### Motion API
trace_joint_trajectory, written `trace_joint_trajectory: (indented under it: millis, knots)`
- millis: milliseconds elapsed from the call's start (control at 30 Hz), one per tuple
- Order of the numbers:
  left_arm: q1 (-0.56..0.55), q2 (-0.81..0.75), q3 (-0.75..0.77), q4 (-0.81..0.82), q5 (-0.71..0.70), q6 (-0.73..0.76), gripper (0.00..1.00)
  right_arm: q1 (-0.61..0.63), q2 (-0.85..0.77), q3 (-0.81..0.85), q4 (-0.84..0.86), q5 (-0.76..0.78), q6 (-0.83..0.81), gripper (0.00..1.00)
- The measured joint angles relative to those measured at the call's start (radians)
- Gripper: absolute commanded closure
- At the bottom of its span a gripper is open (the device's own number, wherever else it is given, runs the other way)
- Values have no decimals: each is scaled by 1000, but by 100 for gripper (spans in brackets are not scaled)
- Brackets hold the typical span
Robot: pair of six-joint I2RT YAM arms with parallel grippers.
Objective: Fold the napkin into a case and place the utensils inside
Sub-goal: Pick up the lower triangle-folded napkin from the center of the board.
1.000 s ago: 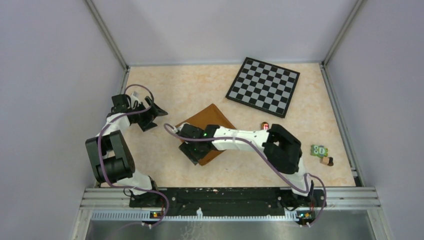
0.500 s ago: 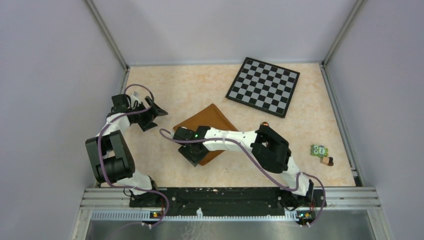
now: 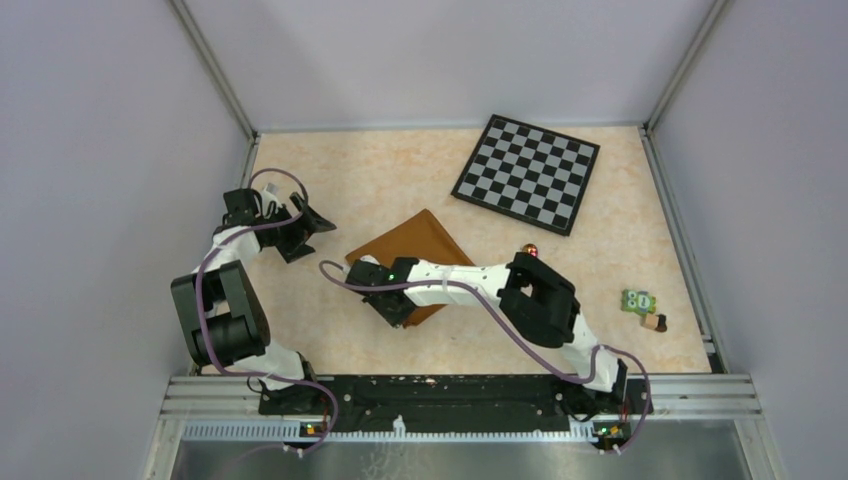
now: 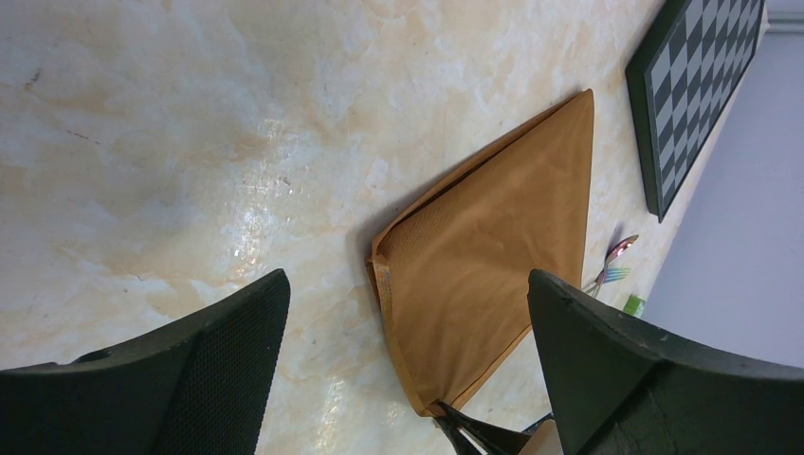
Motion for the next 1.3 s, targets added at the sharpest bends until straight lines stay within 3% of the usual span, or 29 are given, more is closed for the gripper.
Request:
trace_joint_trajectory:
  millis: [267,433,667,867,1100,1300]
  knots:
    - [-5,0,0,0,-5,0,1,-16,-88,-146,149,-11,-3,100]
    - [-68,-3,-7,-13,-34,-21,1,-69,-163,-269,268,-116,3,100]
    - [-98,-200,-239,23,-20,-194,1,-189,-319,-458,416,-286,79,100]
    - [-121,-328,-402,175,29,-377,1,-269,-432,-555,552,-420,162,100]
    - [-218,-236,-456,366,39,-534,6,-307,-471,-600,620,-497,204,100]
    - [-229,-110,-455,490,22,-584,13,-319,-486,-612,643,-527,209,100]
